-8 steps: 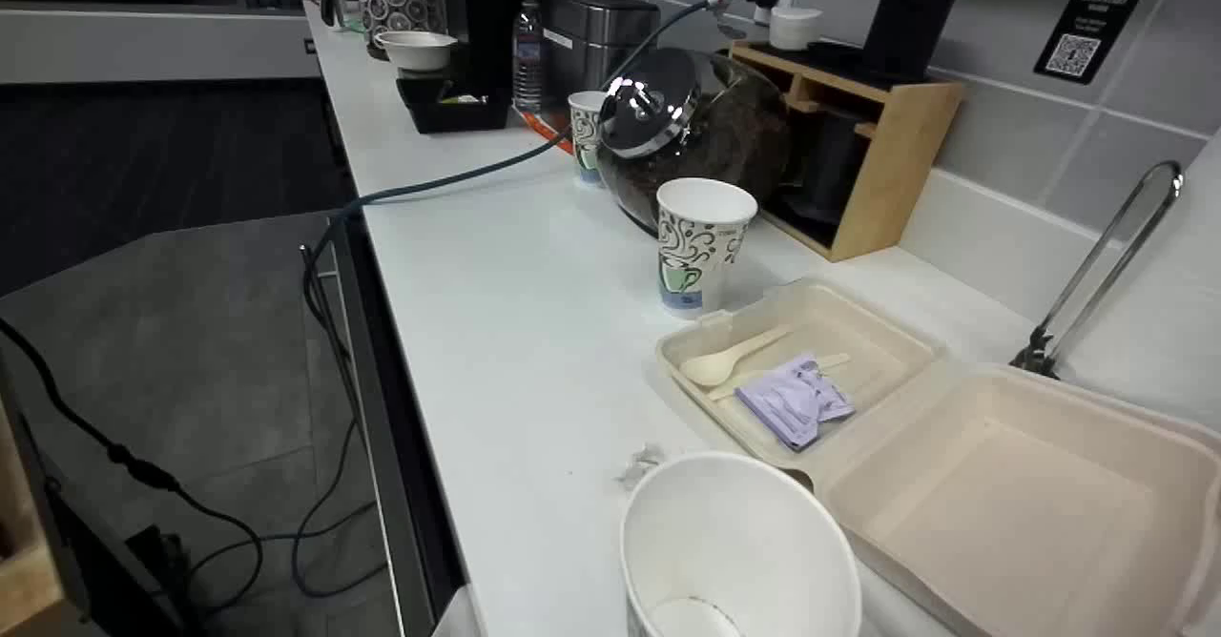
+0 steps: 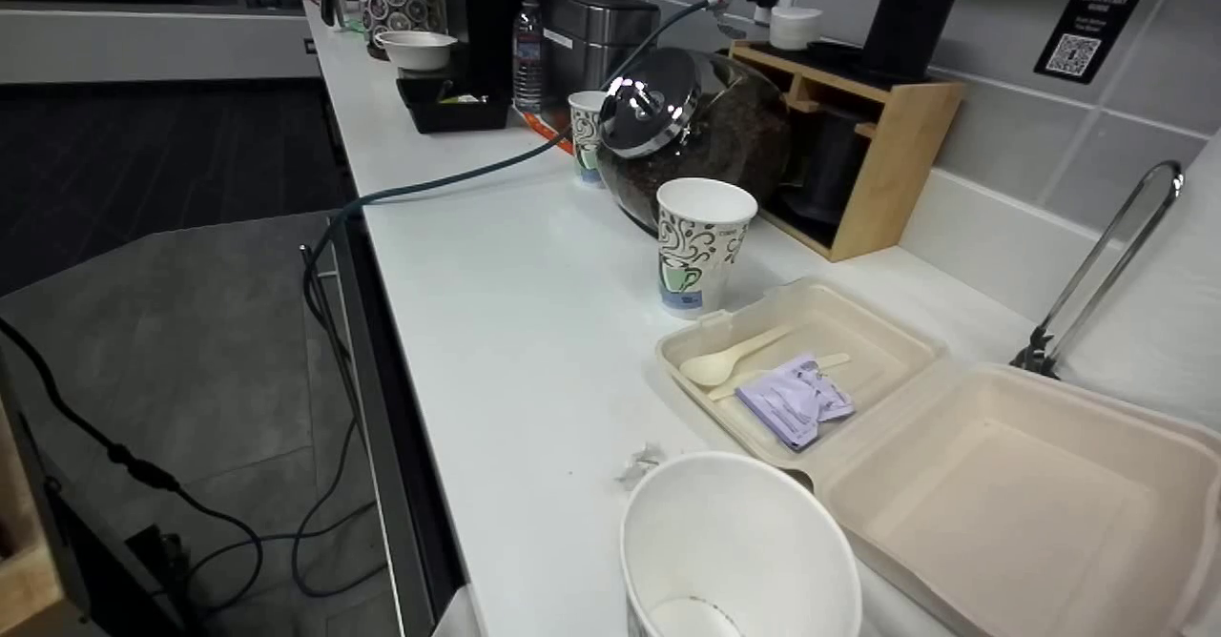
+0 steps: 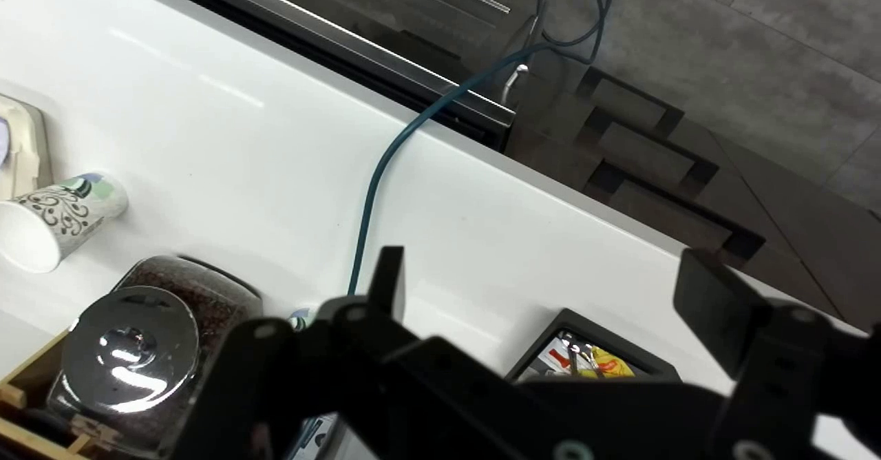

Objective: Open the lid of the coffee maker

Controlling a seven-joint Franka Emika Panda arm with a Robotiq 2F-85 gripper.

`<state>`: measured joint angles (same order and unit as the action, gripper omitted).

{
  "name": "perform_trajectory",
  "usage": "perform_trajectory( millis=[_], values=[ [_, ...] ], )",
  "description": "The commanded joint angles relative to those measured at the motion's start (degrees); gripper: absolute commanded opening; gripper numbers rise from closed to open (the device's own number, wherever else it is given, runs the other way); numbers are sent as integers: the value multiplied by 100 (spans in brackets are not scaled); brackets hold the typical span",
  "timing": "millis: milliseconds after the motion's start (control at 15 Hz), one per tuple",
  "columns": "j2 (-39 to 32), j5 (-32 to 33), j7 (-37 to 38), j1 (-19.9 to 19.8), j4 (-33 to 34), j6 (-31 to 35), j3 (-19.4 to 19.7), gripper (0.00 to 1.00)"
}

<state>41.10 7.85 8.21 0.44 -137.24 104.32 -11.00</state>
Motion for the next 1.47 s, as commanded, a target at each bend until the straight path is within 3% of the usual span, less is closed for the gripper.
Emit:
perform_trajectory(
  millis=[0, 800, 867, 1133, 1400],
  values=[
    [-504, -767, 573, 225, 351, 136, 68, 100],
    [-3064, -3382, 2144, 579, 2246, 1429, -29, 100],
    [-2700, -2972, 1939, 519, 1915, 1371, -19, 100],
    [-3064, -3229, 2043, 578, 2222, 1388, -6, 100],
    [-3353, -4627, 1796, 777, 1918, 2921, -5, 100]
  ],
)
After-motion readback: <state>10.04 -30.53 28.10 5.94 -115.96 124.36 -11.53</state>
